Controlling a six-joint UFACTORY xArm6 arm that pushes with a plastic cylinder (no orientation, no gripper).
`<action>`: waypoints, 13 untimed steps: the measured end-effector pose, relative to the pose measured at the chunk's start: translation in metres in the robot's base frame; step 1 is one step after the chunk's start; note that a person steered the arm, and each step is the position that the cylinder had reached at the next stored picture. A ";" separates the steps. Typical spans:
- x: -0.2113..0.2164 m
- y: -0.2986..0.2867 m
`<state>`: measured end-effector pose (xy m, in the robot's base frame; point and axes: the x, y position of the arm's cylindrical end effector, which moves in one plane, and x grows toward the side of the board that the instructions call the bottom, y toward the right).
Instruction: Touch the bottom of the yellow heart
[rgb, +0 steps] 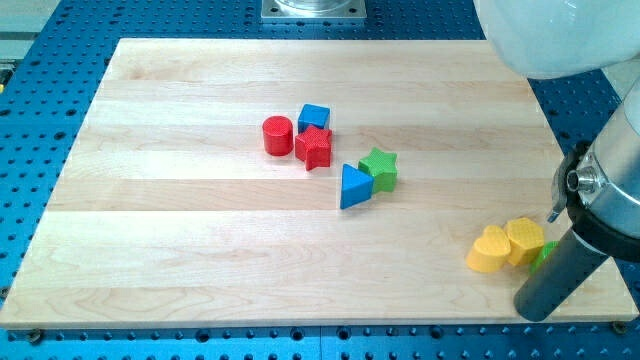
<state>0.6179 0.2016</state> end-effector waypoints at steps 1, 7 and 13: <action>0.000 0.000; -0.017 -0.060; -0.024 -0.060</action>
<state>0.5939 0.1420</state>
